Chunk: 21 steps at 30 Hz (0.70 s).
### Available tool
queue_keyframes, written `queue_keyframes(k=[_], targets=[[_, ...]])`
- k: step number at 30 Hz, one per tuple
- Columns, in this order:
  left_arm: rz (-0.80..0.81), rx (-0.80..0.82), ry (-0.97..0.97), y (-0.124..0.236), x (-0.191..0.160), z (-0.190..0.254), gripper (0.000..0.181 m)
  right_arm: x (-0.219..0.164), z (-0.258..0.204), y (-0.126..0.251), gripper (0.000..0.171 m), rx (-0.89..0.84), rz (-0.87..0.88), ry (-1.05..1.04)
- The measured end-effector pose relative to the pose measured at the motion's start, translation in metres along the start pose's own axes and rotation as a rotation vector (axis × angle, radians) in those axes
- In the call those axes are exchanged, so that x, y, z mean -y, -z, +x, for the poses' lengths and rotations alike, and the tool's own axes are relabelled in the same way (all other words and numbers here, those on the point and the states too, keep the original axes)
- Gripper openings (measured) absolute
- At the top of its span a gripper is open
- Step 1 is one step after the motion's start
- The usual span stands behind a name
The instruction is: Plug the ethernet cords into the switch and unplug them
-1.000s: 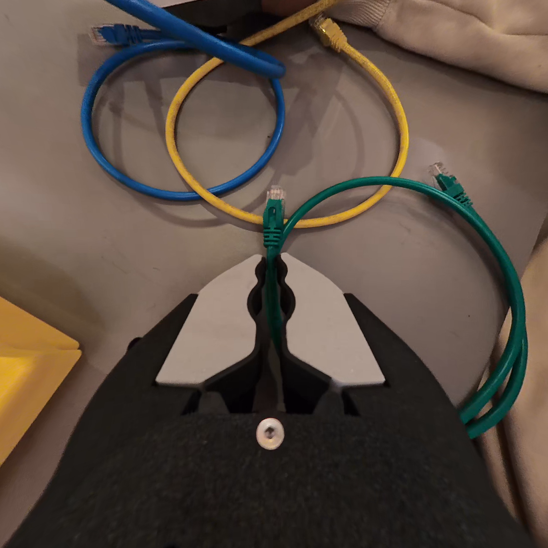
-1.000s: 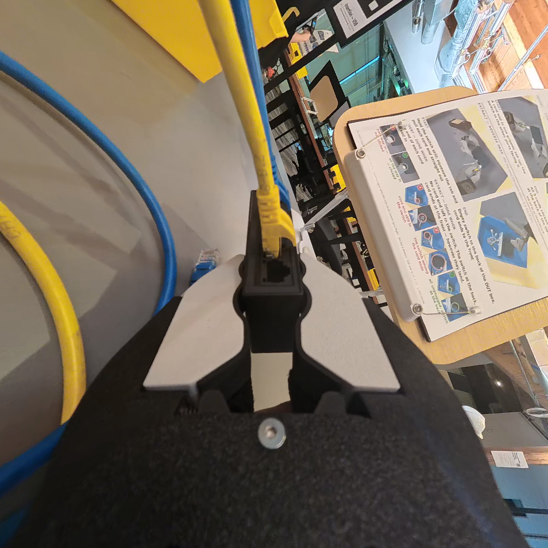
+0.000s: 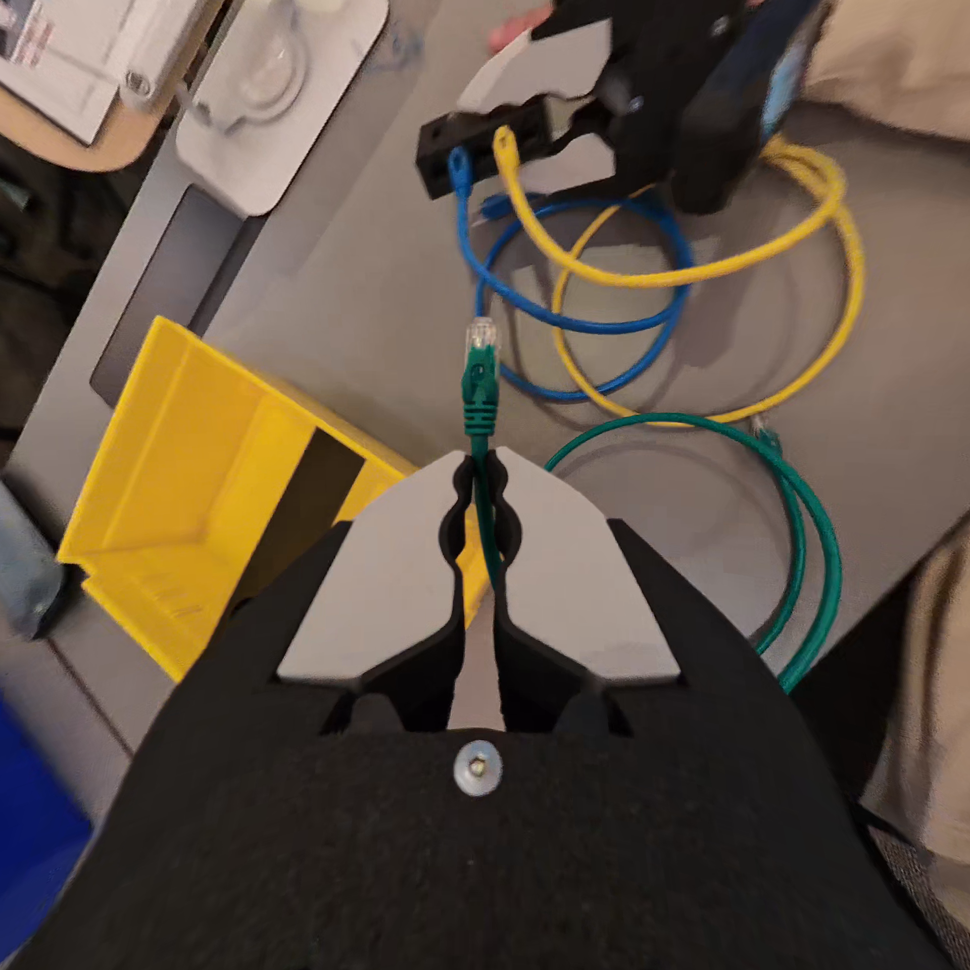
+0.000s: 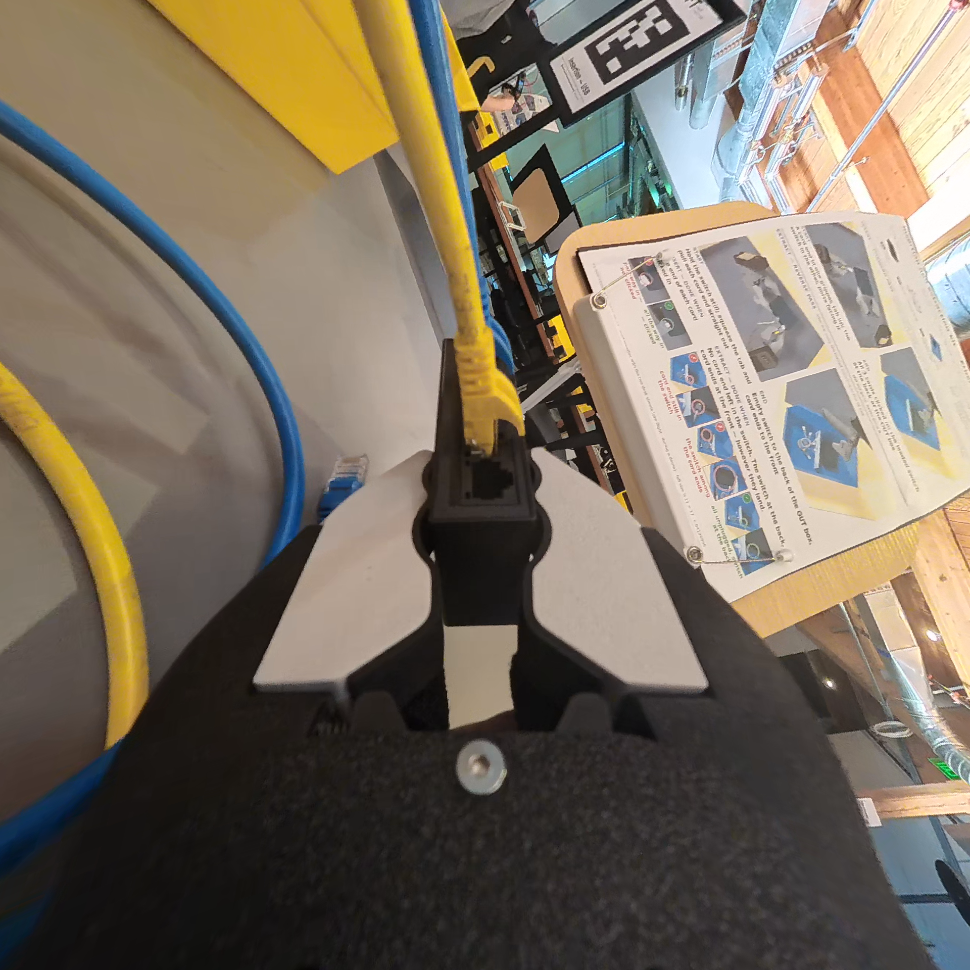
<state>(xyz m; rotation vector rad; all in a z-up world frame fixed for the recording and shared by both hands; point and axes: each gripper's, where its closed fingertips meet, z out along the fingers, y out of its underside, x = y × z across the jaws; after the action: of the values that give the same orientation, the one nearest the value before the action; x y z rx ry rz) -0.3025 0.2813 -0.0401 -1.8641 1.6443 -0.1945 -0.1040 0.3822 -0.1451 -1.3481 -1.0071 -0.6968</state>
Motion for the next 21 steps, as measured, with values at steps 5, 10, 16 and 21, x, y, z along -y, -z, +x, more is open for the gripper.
queue_keyframes(k=[5,10,16,21], targets=[[-0.136,-0.026,0.021,-0.042,0.004,-0.022,0.005,0.005,0.001,0.002,0.029,-0.023,0.023,0.027],[-0.251,-0.104,0.051,-0.094,0.006,-0.029,0.005,0.009,0.003,0.006,0.029,-0.044,0.042,0.046],[-0.257,-0.099,0.051,-0.126,0.034,-0.030,0.005,0.013,0.001,0.007,0.029,-0.050,0.057,0.081],[-0.272,-0.087,0.055,-0.143,0.049,-0.030,0.005,0.016,0.000,0.008,0.029,-0.055,0.062,0.107]])
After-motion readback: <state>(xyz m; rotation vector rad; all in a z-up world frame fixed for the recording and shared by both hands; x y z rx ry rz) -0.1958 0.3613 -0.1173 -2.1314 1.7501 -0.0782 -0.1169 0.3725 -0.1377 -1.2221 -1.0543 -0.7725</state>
